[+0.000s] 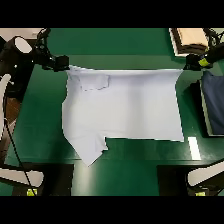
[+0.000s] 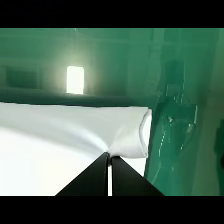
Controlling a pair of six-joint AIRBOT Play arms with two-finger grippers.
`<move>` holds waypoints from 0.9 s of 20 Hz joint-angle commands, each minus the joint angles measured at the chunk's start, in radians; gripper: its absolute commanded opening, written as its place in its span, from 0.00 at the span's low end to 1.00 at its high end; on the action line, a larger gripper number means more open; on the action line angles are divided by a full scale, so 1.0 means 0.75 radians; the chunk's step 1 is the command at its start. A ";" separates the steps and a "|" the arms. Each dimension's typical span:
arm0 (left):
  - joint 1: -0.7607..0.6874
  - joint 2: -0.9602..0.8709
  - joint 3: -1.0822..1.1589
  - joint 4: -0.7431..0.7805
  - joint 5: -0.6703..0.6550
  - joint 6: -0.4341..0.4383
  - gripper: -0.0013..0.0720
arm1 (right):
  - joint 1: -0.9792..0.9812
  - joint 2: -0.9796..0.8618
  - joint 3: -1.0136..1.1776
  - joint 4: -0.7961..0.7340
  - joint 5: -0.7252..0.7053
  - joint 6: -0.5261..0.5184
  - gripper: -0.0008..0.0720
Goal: Fold the shirts.
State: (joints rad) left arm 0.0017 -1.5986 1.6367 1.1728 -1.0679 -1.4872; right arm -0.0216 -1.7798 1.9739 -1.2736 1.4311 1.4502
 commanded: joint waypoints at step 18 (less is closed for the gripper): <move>0.010 0.257 -0.467 0.183 -0.328 0.022 0.70 | -0.084 0.476 -0.844 0.172 -0.068 -0.067 0.49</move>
State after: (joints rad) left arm 0.0078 -1.5070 1.3369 1.2331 -1.2839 -1.4509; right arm -0.0589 -1.4853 1.3560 -1.1698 1.3140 1.4216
